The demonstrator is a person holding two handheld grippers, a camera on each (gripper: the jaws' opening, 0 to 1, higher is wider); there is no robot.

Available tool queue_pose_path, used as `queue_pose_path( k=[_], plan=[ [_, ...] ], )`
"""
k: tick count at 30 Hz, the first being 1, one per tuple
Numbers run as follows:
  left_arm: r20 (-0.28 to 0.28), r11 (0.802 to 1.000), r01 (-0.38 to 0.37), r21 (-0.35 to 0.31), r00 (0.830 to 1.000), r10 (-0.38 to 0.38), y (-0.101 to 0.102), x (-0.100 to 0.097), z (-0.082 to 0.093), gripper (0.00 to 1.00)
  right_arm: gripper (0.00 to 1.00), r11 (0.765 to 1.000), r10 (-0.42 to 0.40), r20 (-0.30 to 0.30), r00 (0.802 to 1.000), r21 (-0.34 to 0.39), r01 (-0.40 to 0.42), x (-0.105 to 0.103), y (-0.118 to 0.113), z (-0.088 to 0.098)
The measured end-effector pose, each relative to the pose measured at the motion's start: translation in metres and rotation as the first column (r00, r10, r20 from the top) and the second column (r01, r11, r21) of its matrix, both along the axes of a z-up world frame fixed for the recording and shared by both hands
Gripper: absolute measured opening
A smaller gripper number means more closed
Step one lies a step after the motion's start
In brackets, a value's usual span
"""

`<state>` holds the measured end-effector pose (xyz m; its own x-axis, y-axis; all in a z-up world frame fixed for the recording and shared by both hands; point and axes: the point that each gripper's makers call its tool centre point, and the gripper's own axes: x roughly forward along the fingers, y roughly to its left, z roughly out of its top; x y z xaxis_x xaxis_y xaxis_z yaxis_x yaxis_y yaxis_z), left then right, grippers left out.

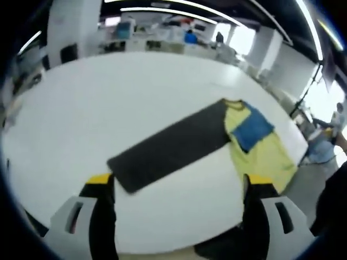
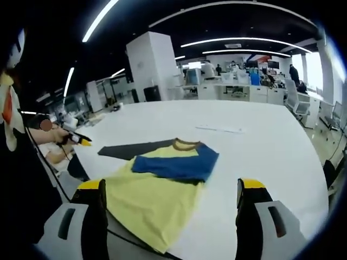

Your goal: Fold the garment on the visible template until the final outline fits inside the template.

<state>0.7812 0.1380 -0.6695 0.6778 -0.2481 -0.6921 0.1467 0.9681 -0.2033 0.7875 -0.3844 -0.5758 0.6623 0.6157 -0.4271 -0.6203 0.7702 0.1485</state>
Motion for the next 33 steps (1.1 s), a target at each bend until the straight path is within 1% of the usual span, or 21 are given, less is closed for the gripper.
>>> queue_pose_path(
  k=[5, 7, 9, 14, 19, 23, 25, 28, 30, 33],
  plan=[
    [-0.015, 0.999, -0.044, -0.019, 0.999, 0.043, 0.017, 0.011, -0.014, 0.87, 1.00, 1.000, 0.003, -0.002, 1.000, -0.003, -0.003, 0.003, 0.007, 0.000],
    [-0.033, 0.999, -0.041, -0.016, 0.999, 0.041, 0.023, 0.013, -0.020, 0.86, 1.00, 1.000, 0.007, -0.002, 1.000, -0.004, -0.007, 0.005, 0.010, 0.000],
    [-0.045, 0.999, -0.035, 0.005, 0.998, 0.035, 0.031, 0.016, -0.026, 0.85, 1.00, 1.000, 0.015, -0.003, 1.000, -0.008, -0.015, 0.006, 0.013, -0.002],
    [-0.056, 0.998, -0.060, -0.008, 0.997, 0.060, 0.050, 0.027, -0.038, 0.81, 1.00, 0.999, 0.035, -0.024, 0.999, -0.024, -0.036, 0.006, 0.021, -0.008],
    [-0.077, 0.997, -0.069, -0.014, 0.995, 0.068, 0.060, 0.032, -0.053, 0.75, 1.00, 0.998, 0.053, -0.040, 0.998, -0.037, -0.055, 0.010, 0.027, -0.012],
    [-0.089, 0.996, -0.090, -0.015, 0.992, 0.089, 0.071, 0.036, -0.064, 0.68, 1.00, 0.998, 0.057, -0.036, 0.998, -0.032, -0.058, 0.014, 0.032, -0.011],
    [-0.092, 0.993, -0.120, -0.002, 0.989, 0.120, 0.079, 0.038, -0.068, 0.64, 1.00, 0.998, 0.060, -0.035, 0.998, -0.031, -0.061, 0.016, 0.035, -0.011],
    [-0.101, 0.993, -0.118, -0.006, 0.988, 0.117, 0.082, 0.039, -0.073, 0.63, 1.00, 0.997, 0.071, -0.045, 0.996, -0.036, -0.073, 0.018, 0.038, -0.013],
    [-0.108, 0.994, -0.110, 0.007, 0.988, 0.110, 0.083, 0.039, -0.077, 0.62, 1.00, 0.996, 0.076, -0.048, 0.996, -0.042, -0.078, 0.019, 0.039, -0.015],
    [-0.106, 0.995, -0.104, 0.010, 0.989, 0.104, 0.084, 0.040, -0.080, 0.59, 1.00, 0.996, 0.080, -0.053, 0.995, -0.044, -0.082, 0.023, 0.038, -0.017]
  ],
)
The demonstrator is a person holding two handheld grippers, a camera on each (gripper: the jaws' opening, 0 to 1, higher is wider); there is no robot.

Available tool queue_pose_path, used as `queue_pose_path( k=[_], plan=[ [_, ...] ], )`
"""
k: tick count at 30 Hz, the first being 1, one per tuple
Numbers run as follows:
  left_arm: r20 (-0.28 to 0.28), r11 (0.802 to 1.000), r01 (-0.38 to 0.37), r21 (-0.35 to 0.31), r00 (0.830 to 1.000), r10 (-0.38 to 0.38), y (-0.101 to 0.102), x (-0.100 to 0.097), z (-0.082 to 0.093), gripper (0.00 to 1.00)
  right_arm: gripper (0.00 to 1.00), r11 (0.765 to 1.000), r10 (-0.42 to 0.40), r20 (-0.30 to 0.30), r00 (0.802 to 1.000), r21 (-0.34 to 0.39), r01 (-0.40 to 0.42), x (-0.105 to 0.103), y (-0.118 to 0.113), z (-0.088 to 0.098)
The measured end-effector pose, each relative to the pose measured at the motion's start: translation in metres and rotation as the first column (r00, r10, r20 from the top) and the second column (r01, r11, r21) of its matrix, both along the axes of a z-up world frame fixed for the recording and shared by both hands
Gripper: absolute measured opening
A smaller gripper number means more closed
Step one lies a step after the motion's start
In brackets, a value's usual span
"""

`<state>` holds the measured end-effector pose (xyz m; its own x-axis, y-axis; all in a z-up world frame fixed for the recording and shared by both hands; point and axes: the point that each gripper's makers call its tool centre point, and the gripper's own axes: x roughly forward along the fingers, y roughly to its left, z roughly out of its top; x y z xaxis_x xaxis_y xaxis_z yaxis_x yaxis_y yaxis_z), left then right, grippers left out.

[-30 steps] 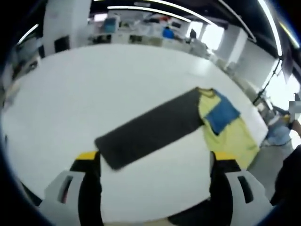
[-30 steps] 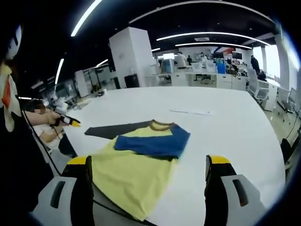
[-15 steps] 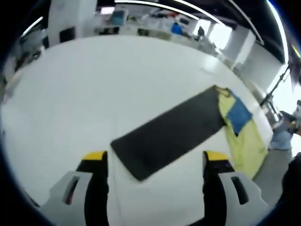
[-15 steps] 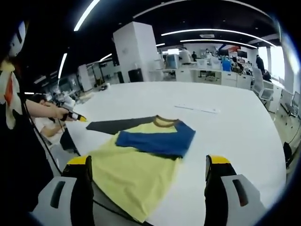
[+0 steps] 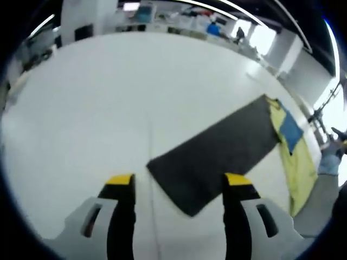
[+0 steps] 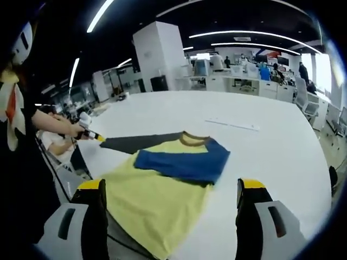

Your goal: Fold the garment on the visible template until the final outline fits inside the template.

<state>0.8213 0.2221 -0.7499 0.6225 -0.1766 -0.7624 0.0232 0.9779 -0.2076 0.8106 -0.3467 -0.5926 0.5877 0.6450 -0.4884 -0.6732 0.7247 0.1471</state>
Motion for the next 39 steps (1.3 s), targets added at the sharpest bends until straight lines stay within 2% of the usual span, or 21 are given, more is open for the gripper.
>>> queue_pose_path(
  k=[8, 12, 13, 15, 25, 33, 39],
  plan=[
    [0.029, 0.999, 0.016, 0.028, 0.999, -0.017, 0.003, 0.007, -0.005, 0.48, 1.00, 1.000, -0.001, 0.009, 1.000, 0.016, 0.001, 0.010, 0.006, 0.006],
    [0.043, 0.997, 0.030, 0.069, 0.999, -0.033, 0.007, 0.011, -0.006, 0.43, 1.00, 1.000, 0.001, 0.010, 1.000, 0.012, -0.001, 0.013, 0.006, 0.005],
    [0.044, 0.992, 0.045, 0.121, 0.998, -0.051, 0.013, 0.012, -0.008, 0.40, 1.00, 1.000, 0.001, 0.010, 1.000, 0.013, -0.001, 0.013, 0.006, 0.005],
    [0.044, 0.986, 0.053, 0.158, 0.997, -0.060, 0.015, 0.013, -0.009, 0.35, 1.00, 1.000, 0.000, 0.009, 1.000, 0.014, 0.000, 0.014, 0.006, 0.005],
    [0.052, 0.976, 0.039, 0.213, 0.997, -0.052, 0.022, 0.021, -0.008, 0.06, 1.00, 1.000, -0.003, 0.004, 1.000, 0.017, 0.003, 0.018, 0.003, 0.000],
    [0.033, 0.965, 0.055, 0.255, 0.997, -0.065, 0.026, 0.026, -0.008, 0.00, 1.00, 1.000, -0.011, 0.008, 1.000, 0.019, 0.011, 0.019, 0.000, 0.001],
    [0.048, 0.953, 0.048, 0.298, 0.997, -0.065, 0.031, 0.034, 0.003, 0.00, 1.00, 1.000, -0.016, 0.010, 1.000, 0.020, 0.016, 0.020, -0.001, 0.001]
  ],
)
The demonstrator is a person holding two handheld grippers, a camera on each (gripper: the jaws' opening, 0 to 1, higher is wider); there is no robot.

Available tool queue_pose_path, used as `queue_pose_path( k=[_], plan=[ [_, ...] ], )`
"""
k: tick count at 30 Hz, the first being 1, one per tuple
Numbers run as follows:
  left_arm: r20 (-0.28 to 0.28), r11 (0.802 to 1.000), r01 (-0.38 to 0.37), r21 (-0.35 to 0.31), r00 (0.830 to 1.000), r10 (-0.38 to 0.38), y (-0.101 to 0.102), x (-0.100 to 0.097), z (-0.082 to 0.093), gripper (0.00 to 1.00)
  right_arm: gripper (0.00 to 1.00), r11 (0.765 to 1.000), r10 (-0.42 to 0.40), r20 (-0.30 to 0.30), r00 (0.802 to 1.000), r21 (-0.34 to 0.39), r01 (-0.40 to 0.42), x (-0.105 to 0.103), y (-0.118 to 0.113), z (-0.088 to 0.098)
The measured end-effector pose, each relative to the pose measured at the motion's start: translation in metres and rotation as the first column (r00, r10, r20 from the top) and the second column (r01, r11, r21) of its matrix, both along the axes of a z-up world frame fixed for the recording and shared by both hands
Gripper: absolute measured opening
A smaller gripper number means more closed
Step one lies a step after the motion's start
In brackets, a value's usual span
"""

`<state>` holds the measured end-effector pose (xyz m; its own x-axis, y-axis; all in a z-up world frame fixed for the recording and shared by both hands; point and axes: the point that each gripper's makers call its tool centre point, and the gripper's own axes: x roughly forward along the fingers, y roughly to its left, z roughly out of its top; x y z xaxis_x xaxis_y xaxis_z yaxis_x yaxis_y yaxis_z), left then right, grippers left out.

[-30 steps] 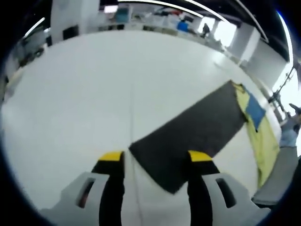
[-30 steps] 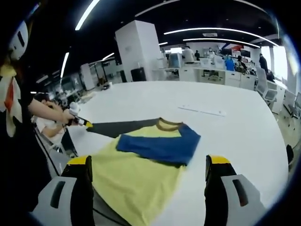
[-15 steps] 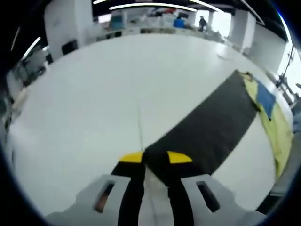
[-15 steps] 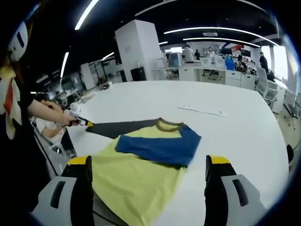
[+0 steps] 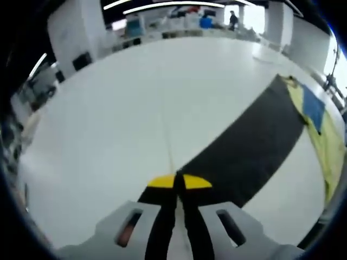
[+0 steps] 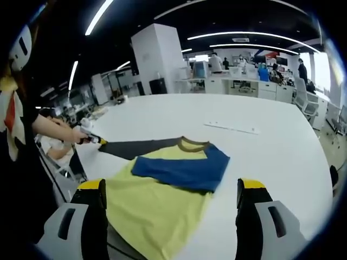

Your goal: Fold the garment on the visible template until the final outline fits inside the template.

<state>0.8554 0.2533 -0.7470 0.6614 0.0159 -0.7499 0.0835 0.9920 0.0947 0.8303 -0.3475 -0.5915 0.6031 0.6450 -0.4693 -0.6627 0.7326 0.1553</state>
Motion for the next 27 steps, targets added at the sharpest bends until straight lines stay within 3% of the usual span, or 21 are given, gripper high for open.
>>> queue_pose_path(
  k=[17, 22, 27],
  plan=[
    [0.046, 0.996, 0.000, 0.093, 0.999, -0.004, 0.018, 0.034, 0.029, 0.00, 1.00, 1.000, -0.015, 0.009, 1.000, 0.007, 0.015, -0.004, -0.005, 0.002],
    [0.044, 0.996, -0.001, 0.090, 0.999, -0.003, 0.012, 0.033, 0.034, 0.00, 1.00, 1.000, -0.024, 0.014, 1.000, 0.011, 0.024, -0.004, -0.008, 0.003],
    [0.059, 0.998, 0.011, 0.067, 0.998, -0.015, -0.001, 0.031, 0.050, 0.00, 1.00, 0.999, -0.028, 0.015, 0.999, 0.018, 0.028, -0.005, -0.009, 0.002]
  ],
)
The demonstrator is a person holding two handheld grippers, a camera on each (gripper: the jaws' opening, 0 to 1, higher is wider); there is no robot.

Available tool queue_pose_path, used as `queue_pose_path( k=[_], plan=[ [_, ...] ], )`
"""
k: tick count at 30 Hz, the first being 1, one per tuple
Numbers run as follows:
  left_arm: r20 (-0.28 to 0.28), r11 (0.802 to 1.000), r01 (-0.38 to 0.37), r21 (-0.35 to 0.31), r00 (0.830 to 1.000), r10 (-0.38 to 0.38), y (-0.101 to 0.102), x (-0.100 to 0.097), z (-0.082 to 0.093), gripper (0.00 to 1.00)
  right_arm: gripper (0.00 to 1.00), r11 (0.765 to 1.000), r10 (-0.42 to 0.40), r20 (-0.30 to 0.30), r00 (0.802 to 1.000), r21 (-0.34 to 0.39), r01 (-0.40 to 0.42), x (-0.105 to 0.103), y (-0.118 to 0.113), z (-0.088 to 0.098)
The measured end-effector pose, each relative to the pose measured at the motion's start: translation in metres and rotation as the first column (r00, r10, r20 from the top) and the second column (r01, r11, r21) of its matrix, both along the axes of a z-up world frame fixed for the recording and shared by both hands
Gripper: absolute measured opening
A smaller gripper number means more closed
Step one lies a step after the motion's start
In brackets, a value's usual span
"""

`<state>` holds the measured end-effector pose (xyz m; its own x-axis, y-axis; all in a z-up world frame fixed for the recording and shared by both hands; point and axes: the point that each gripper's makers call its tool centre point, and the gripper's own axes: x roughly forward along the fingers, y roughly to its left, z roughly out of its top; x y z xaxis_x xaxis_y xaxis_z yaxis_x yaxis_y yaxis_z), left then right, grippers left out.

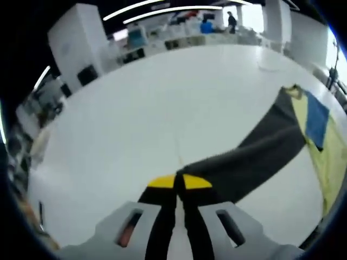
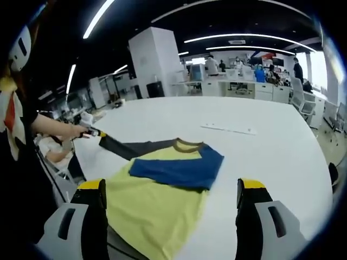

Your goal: Fold the garment on the visible template until the final outline fits inside the template.

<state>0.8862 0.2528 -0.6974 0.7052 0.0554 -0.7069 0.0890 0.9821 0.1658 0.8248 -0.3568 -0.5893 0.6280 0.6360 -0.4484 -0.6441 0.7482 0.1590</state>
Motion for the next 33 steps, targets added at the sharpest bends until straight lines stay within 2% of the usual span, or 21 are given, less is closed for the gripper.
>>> queue_pose_path(
  k=[5, 14, 20, 25, 29, 33],
  plan=[
    [0.017, 0.999, 0.013, -0.034, 1.000, -0.012, -0.016, 0.002, 0.023, 0.00, 1.00, 1.000, 0.001, 0.007, 1.000, 0.011, -0.002, 0.001, 0.000, 0.001],
    [0.049, 0.994, 0.107, 0.015, 0.993, -0.108, -0.051, 0.018, 0.083, 0.00, 1.00, 0.999, -0.002, 0.024, 1.000, 0.036, 0.001, 0.000, -0.004, 0.003],
    [0.073, 0.981, 0.180, 0.065, 0.980, -0.185, -0.078, 0.031, 0.125, 0.00, 1.00, 0.998, -0.015, 0.036, 0.999, 0.055, 0.013, -0.003, -0.009, 0.006],
    [0.099, 0.976, 0.212, 0.048, 0.971, -0.216, -0.100, 0.038, 0.156, 0.00, 1.00, 0.998, -0.026, 0.044, 0.999, 0.060, 0.024, -0.006, -0.017, 0.007],
    [0.119, 0.969, 0.240, 0.055, 0.962, -0.245, -0.109, 0.044, 0.172, 0.00, 1.00, 0.997, -0.032, 0.049, 0.998, 0.066, 0.029, -0.008, -0.020, 0.008],
    [0.142, 0.959, 0.277, 0.063, 0.949, -0.283, -0.129, 0.046, 0.190, 0.00, 1.00, 0.997, -0.042, 0.054, 0.998, 0.073, 0.038, -0.010, -0.026, 0.010]
  ],
)
